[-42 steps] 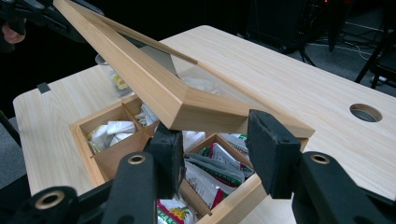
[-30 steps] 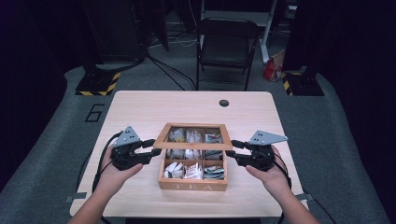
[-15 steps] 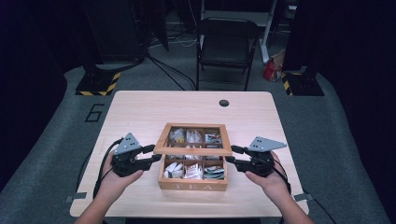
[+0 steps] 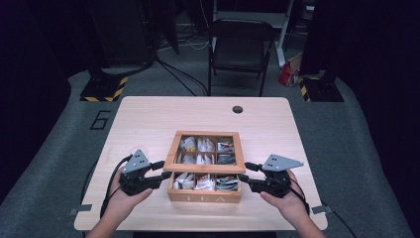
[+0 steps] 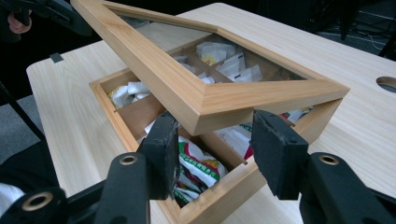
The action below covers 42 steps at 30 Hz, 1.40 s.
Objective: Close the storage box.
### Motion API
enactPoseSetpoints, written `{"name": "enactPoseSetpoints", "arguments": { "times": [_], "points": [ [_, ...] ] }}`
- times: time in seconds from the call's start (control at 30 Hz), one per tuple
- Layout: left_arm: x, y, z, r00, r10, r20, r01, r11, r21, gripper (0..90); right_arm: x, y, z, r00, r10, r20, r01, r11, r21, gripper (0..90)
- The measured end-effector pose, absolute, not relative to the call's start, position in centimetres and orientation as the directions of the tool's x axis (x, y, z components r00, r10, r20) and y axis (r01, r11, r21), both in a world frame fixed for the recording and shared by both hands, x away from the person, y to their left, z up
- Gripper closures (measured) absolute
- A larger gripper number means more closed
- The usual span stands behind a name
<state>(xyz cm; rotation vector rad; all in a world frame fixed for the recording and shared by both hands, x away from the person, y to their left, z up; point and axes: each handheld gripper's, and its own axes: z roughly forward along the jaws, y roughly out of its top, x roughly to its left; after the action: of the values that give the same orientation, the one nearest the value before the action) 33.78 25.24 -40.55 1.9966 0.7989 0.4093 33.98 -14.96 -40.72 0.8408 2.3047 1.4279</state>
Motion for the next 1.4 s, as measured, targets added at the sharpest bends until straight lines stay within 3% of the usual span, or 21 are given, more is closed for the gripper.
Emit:
{"name": "enactPoseSetpoints", "arguments": {
  "times": [1.4],
  "points": [
    [32.2, 24.8, -44.8, 0.752, 0.657, -0.057, 0.424, -0.416, 0.805, 55.9, 32.5, -14.3, -45.1, -0.772, 0.631, 0.078, 0.399, 0.386, 0.832, 50.0]
  ]
}}
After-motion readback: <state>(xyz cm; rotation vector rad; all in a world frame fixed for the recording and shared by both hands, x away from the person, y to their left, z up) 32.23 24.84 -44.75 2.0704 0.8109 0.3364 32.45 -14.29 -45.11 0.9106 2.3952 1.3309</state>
